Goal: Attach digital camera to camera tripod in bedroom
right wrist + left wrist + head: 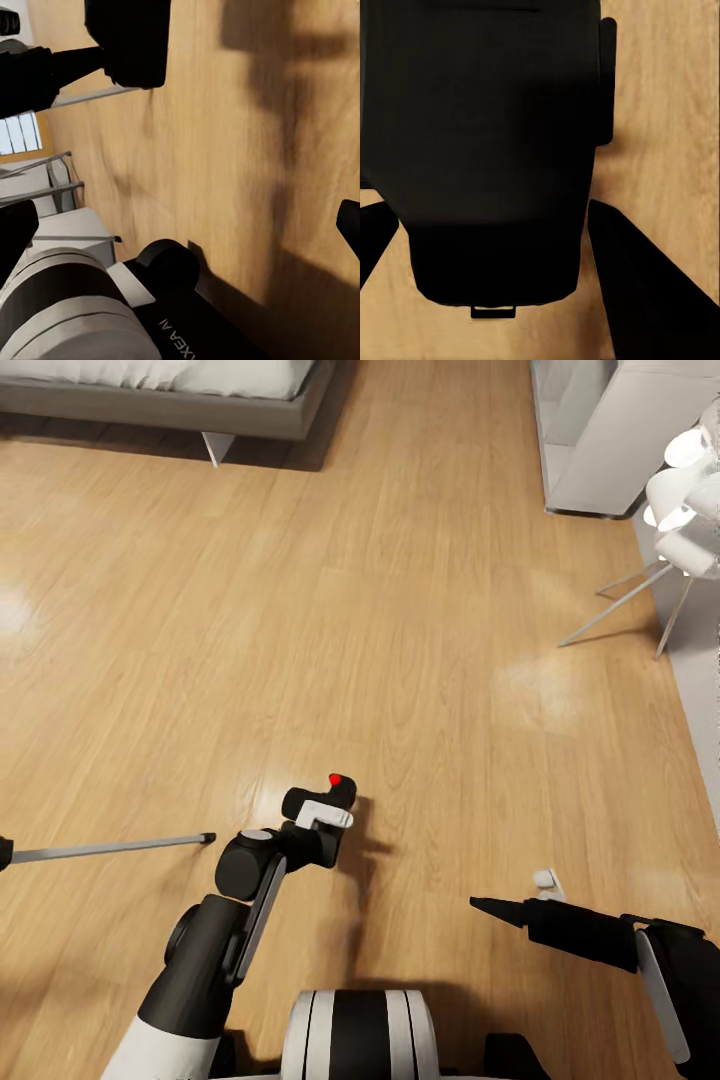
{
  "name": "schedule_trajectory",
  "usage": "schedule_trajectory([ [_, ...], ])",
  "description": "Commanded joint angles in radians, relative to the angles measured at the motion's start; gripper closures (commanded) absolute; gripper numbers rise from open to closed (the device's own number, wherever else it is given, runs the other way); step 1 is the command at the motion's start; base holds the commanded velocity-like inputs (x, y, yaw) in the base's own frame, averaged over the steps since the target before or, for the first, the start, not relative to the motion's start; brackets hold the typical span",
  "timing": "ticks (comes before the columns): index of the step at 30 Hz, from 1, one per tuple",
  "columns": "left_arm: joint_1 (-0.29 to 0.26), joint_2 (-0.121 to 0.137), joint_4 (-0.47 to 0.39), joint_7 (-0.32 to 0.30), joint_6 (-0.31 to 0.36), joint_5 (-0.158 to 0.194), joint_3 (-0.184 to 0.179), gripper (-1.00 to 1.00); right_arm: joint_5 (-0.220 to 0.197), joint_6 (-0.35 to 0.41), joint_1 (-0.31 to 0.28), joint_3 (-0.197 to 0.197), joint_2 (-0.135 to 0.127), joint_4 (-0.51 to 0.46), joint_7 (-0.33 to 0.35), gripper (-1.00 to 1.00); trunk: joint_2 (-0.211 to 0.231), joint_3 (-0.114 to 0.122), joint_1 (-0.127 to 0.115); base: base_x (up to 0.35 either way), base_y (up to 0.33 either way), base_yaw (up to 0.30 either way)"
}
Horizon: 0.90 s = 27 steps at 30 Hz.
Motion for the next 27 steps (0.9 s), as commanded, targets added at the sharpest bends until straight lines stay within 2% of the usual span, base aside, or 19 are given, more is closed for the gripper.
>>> schedule_trajectory([
  [1,0.000,0.002,-0.001,-0.038,0.003,0.038,0.026,1.00,-0.003,0.006,0.000,0.000,-0.001,0.000,0.001,-1.00,0.000,0.003,-0.001,0.000,0.000,0.000],
  [2,0.000,0.005,0.000,-0.058,0.003,0.071,0.048,1.00,-0.003,0.006,0.000,0.000,-0.001,0.000,0.001,-1.00,0.000,0.007,-0.001,0.000,0.000,0.000],
  [3,0.000,0.012,0.000,-0.112,0.002,0.149,0.113,1.00,-0.003,0.006,0.000,0.000,-0.002,0.000,0.001,-1.00,0.001,0.011,-0.001,0.000,0.000,0.000],
  [5,0.000,0.023,0.002,-0.184,0.001,0.239,0.199,1.00,-0.003,0.006,0.000,-0.002,-0.003,0.000,0.001,-1.00,0.001,0.019,-0.002,0.000,0.000,0.000],
  [6,0.000,0.040,0.007,-0.265,0.001,0.333,0.296,1.00,-0.003,0.006,0.000,-0.006,-0.004,0.000,0.001,-1.00,0.001,0.023,-0.003,0.000,0.000,0.000],
  [7,0.000,0.051,0.012,-0.307,0.001,0.378,0.344,1.00,-0.003,0.006,0.000,-0.009,-0.004,0.000,0.001,-1.00,0.001,0.027,-0.003,0.000,0.000,0.000],
  [8,0.000,0.077,0.026,-0.387,0.001,0.457,0.431,1.00,-0.002,0.006,0.000,-0.017,-0.005,0.000,0.001,-1.00,0.002,0.031,-0.004,0.000,0.000,0.000],
  [9,0.001,0.140,0.091,-0.536,0.000,0.563,0.549,1.00,0.000,0.006,0.000,-0.030,-0.005,0.000,0.001,-1.00,0.002,0.034,-0.004,0.000,0.000,0.000],
  [12,0.004,0.166,0.138,-0.600,-0.002,0.590,0.585,1.00,0.001,0.007,0.000,-0.034,-0.005,0.000,0.000,-1.00,0.003,0.046,-0.005,0.000,0.000,0.000],
  [17,0.008,0.180,0.170,-0.630,-0.009,0.601,0.604,1.00,0.003,0.007,0.000,-0.036,-0.006,0.000,-0.001,-1.00,0.004,0.065,-0.008,0.000,0.000,0.000],
  [20,0.009,0.183,0.180,-0.644,-0.066,0.609,0.613,1.00,0.004,0.008,0.000,-0.037,-0.006,0.000,-0.002,-1.00,0.004,0.077,-0.009,0.000,0.000,0.000],
  [21,0.011,0.184,0.183,-0.651,-0.116,0.614,0.616,1.00,0.004,0.008,0.000,-0.037,-0.006,0.000,-0.002,-1.00,0.005,0.081,-0.010,0.000,0.000,0.000],
  [23,0.012,0.184,0.183,-0.655,-0.152,0.614,0.616,1.00,0.005,0.008,0.000,-0.037,-0.007,0.000,-0.003,-1.00,0.005,0.089,-0.010,0.000,0.000,0.000],
  [27,0.014,0.183,0.186,-0.658,-0.179,0.619,0.617,1.00,0.005,0.008,0.000,-0.039,-0.007,0.000,-0.004,-1.00,0.006,0.104,-0.012,0.000,0.000,0.000],
])
